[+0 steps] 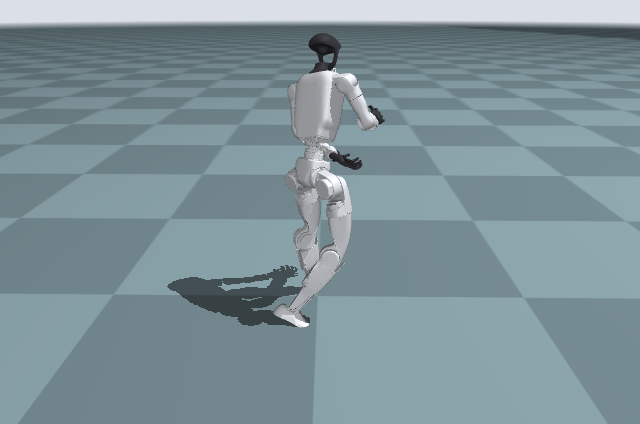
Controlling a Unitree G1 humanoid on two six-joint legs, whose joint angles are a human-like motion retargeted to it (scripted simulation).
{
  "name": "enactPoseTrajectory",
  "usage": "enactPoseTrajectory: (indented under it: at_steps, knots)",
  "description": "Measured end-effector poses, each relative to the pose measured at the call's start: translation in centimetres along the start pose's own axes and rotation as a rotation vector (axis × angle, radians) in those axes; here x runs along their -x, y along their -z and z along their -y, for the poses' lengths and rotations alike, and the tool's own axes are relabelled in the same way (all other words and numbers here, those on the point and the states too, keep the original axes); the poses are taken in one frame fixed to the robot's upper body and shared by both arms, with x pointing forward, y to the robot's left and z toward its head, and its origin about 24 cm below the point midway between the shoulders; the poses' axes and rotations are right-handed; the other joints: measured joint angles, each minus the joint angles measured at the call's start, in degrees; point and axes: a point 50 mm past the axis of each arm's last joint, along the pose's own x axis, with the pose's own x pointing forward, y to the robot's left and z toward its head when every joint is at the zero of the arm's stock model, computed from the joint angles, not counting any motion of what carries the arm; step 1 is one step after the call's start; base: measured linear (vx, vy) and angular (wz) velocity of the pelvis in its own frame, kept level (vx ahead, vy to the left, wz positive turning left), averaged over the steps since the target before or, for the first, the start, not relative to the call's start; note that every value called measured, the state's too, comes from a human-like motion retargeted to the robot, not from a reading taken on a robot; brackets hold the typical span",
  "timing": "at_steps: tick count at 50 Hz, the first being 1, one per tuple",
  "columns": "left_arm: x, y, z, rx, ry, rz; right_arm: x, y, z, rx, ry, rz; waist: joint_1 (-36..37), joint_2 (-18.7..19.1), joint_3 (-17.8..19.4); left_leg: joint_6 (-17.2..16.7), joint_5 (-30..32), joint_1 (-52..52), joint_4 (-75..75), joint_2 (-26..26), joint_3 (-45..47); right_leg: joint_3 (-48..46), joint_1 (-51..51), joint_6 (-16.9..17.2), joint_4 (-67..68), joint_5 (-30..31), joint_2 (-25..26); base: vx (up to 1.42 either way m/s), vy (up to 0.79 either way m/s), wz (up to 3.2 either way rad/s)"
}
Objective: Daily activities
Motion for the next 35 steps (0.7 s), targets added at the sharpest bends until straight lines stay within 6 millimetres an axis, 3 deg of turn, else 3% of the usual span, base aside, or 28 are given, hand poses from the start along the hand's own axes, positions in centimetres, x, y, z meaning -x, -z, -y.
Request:
enactPoseTrajectory:
  at_steps: [8, 13, 19, 29, 35]
  knots:
    - [1.8, 0.2, 0.9, -0.212, 0.234, -0.136, -3.0, -1.2, 0.2, 0.104, 0.032, 0.007, 5.5, 0.6, -0.2, 0.0, 3.3, -0.1, -0.2, -4.8, -3.2, -4.0, 2.3, 0.3, 0.9, 1.7, -2.4, -0.04, 0.12, 0.86]
    - [2.7, 0.5, 2.4, -0.356, 0.4, -0.234, -5.1, 0.3, 0.4, 0.169, -0.006, -0.119, 9.6, 0.8, -0.1, 0.0, 5.2, 0.1, -0.3, -7.9, -5.4, -5.4, 3.1, 0.1, 1.1, 1.0, -3.6, -0.04, 0.11, 0.8]
    - [3.2, 1.1, 4.1, -0.494, 0.538, -0.324, -7.3, 2.5, 1.7, 0.213, -0.044, -0.305, 13.6, 0.5, 0.7, 0.0, 7.2, 0.0, -0.2, -11.8, -7.8, -2.3, 1.2, 2.4, -2.0, -5.5, -3.4, -0.05, 0.07, 0.73]
    - [3.1, 2.4, 5.8, -0.605, 0.593, -0.356, -8.5, 4.4, 4.6, 0.168, -0.013, -0.484, 16.4, 0.0, 2.6, 0.0, 10.2, -1.0, -0.4, -16.9, -9.9, 5.7, -3.4, 8.1, -5.4, -13.1, -4.7, -0.03, 0.06, 0.45]
    - [2.7, 2.6, 6.2, -0.641, 0.562, -0.322, -8.6, 4.2, 4.8, 0.068, 0.028, -0.473, 16.2, 0.4, 3.5, 0.0, 10.8, -1.5, -0.5, -18.1, -9.5, 7.4, -5.2, 9.4, -4.5, -14.8, -6.1, 0.0, 0.0, 0.0]
